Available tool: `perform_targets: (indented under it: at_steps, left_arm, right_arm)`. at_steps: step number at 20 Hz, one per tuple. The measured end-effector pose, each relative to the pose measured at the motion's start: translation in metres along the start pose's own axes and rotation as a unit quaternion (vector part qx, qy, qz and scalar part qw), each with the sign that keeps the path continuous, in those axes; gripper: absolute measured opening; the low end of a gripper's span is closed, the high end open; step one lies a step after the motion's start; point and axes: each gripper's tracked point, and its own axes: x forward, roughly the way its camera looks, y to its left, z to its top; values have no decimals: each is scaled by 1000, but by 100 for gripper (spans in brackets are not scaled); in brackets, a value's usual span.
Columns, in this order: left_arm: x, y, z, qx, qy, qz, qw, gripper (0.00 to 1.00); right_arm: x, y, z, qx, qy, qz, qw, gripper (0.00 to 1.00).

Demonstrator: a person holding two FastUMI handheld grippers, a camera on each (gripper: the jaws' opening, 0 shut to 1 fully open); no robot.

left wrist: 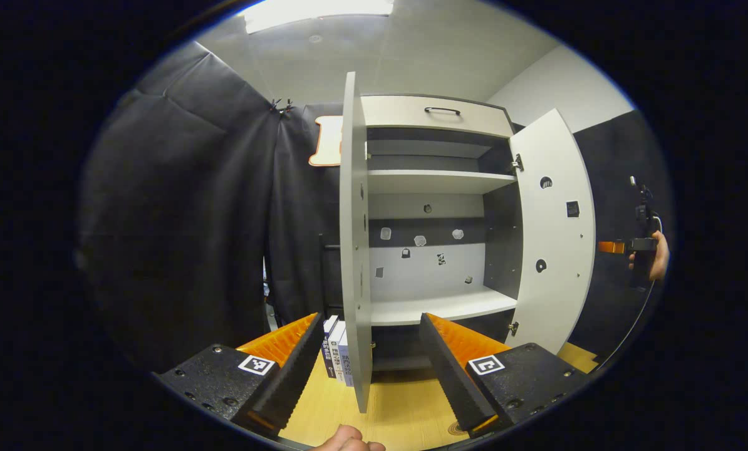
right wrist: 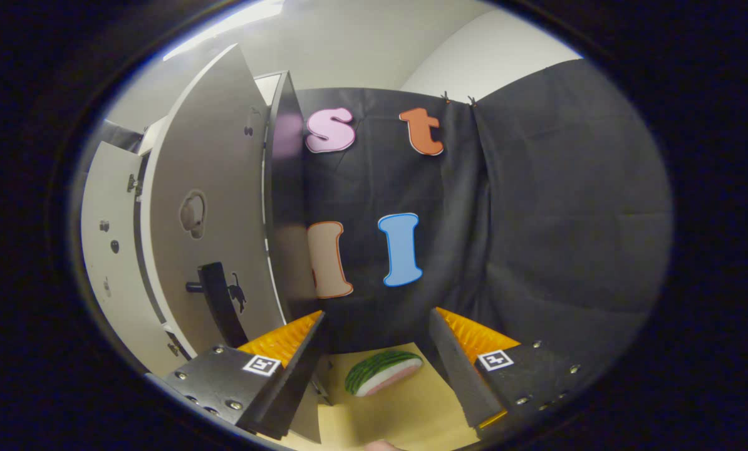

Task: Grasp the bottle in the cabinet with the left hand and place it on the coaster, then close the right door with the right hand and the left door with the left hand.

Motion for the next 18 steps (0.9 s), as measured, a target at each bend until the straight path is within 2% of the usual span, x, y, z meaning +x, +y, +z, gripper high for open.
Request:
perform_targets:
  at_steps: [1,6,7,8,10,12,14,15,17,18]
  left_arm:
    - [0,3,-4,-11,6,0,1000,96]
    - [6,18,-19,-46,29,1,999,97]
    - [8,19,-19,-55,29,-1,998,93]
    - [6,20,-18,-62,29,-2,998,96]
    - [5,22,-19,-69,31,-3,997,97]
    - [4,28,-18,-64,29,0,998,96]
    - [4,31,-16,-52,31,3,998,96]
    - [4,33,-16,-45,36,6,998,100]
    - [9,34,-14,-33,43,7,999,94]
    - [20,31,-8,-30,40,8,999,96]
  right_arm:
    - [1,5,2,-8,-3,1,1000,99]
    - [7,62,-7,-29,7,75,997,98]
    - [11,65,-6,-37,0,77,996,99]
    - [10,69,-6,-34,-3,81,996,86]
    - [5,74,-9,-26,2,87,996,88]
    - [1,81,-8,-29,2,92,995,85]
    - [-2,96,-9,-32,-2,100,994,88]
    - [-3,105,-10,-31,-3,106,994,88]
    - [-5,123,-12,-29,-4,118,993,88]
    - [-6,131,-12,-29,-5,122,992,88]
